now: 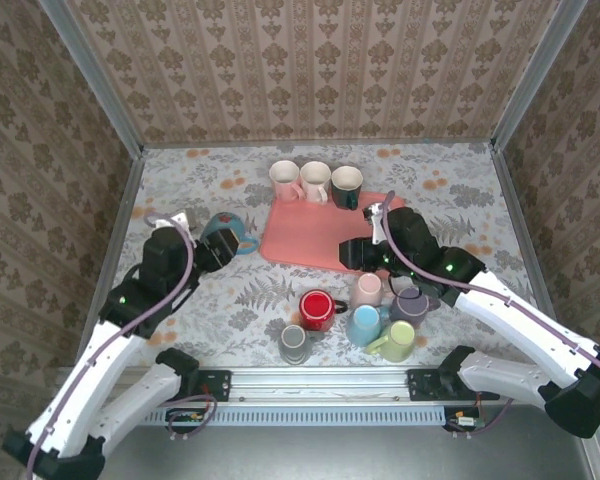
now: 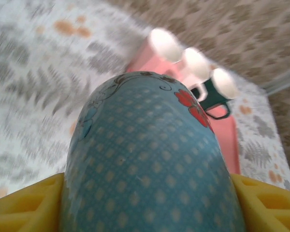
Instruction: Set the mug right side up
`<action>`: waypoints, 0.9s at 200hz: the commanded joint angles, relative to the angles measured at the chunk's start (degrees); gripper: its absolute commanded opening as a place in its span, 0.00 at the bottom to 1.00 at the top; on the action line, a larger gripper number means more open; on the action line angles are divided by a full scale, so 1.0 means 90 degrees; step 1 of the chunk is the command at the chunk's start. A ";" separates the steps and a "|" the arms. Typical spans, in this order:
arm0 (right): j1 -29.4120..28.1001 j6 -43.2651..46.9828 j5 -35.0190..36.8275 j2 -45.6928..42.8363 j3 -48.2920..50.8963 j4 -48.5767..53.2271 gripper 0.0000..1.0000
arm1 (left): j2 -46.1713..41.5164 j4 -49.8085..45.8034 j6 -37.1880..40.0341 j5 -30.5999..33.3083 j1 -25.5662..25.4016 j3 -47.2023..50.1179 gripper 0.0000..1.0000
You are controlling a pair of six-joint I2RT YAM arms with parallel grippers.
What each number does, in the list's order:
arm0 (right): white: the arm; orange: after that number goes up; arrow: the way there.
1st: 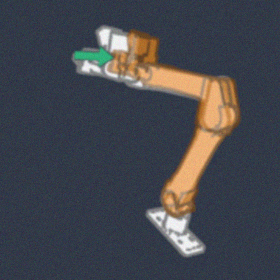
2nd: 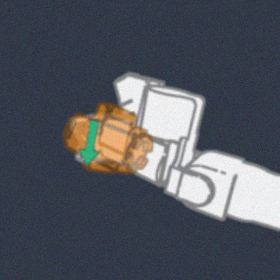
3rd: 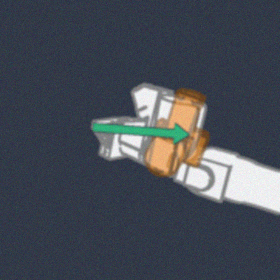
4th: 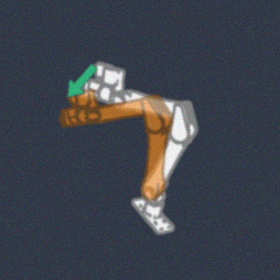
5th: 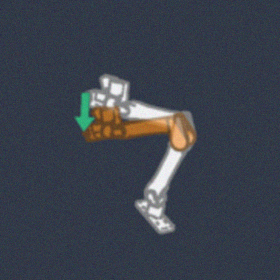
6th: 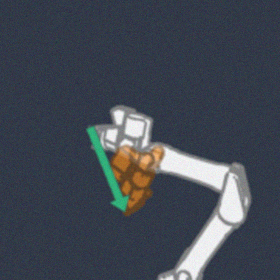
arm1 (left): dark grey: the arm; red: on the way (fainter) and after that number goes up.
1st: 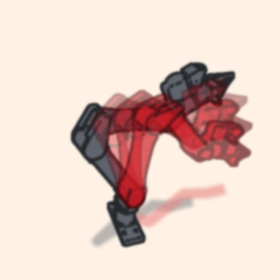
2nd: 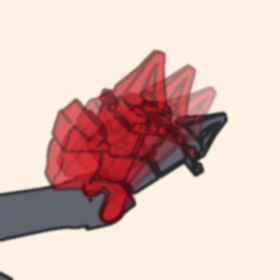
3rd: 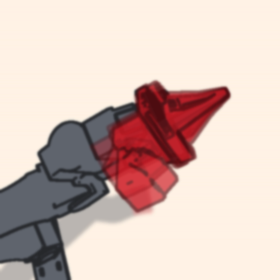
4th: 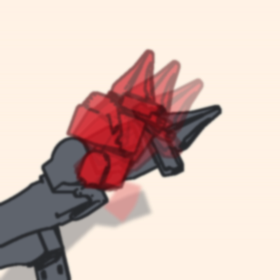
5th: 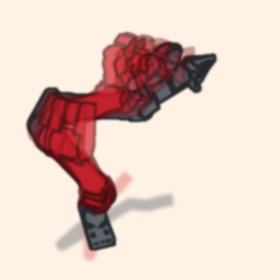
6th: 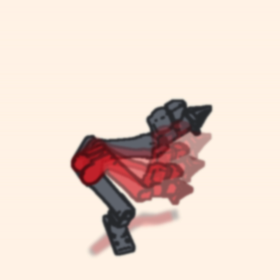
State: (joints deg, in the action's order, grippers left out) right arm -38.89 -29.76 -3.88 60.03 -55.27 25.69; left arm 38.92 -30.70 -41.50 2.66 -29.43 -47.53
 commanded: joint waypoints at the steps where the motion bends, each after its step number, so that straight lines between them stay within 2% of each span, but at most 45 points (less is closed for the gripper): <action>1: -0.0029 -0.0183 -0.0688 -0.0013 -0.0262 -0.0510 0.54 | -0.0306 0.2345 0.1592 -0.1077 0.0155 0.0469 0.43; 15: -0.0024 -0.0229 -0.0906 -0.0015 -0.0358 -0.0630 0.54 | -0.0541 0.3199 0.1818 -0.1393 0.0154 0.0884 0.42; 35: 0.0025 -0.0200 -0.1270 0.0099 -0.0625 -0.0542 0.56 | -0.0862 0.4413 0.1883 -0.1332 0.0173 0.1540 0.41; 57: 0.0229 -0.0590 -0.2571 0.0298 -0.0717 -0.0948 0.59 | -0.0969 0.5590 0.1981 -0.1375 0.0199 0.2188 0.36; 73: 0.0372 -0.1004 -0.3425 0.0536 -0.0802 -0.1204 0.60 | -0.0928 0.5852 0.1890 -0.1506 0.0237 0.2382 0.34; 86: 0.0424 -0.1391 -0.4146 0.0674 -0.0708 -0.1774 0.61 | -0.0901 0.6080 0.1848 -0.1736 0.0244 0.2512 0.30; 100: 0.0428 -0.1855 -0.4804 0.0873 -0.0637 -0.2355 0.63 | -0.0927 0.6790 0.1796 -0.1914 0.0243 0.2827 0.27; 122: 0.0425 -0.2127 -0.5160 0.1200 -0.0665 -0.2714 0.64 | -0.0928 0.7318 0.1507 -0.2020 0.0262 0.3100 0.27; 151: 0.0500 -0.1589 -0.5267 0.1578 -0.0961 -0.2367 0.66 | -0.0714 0.7692 0.1101 -0.2584 0.0292 0.3166 0.27; 180: 0.0530 -0.1371 -0.5471 0.2087 -0.1288 -0.2211 0.65 | -0.0603 0.8040 0.0740 -0.2823 0.0298 0.3251 0.27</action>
State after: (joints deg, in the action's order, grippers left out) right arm -34.52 -44.36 -48.93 75.94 -63.48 5.93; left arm 33.85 31.20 -30.87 -18.46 -27.22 -18.37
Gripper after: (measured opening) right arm 0.655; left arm 0.679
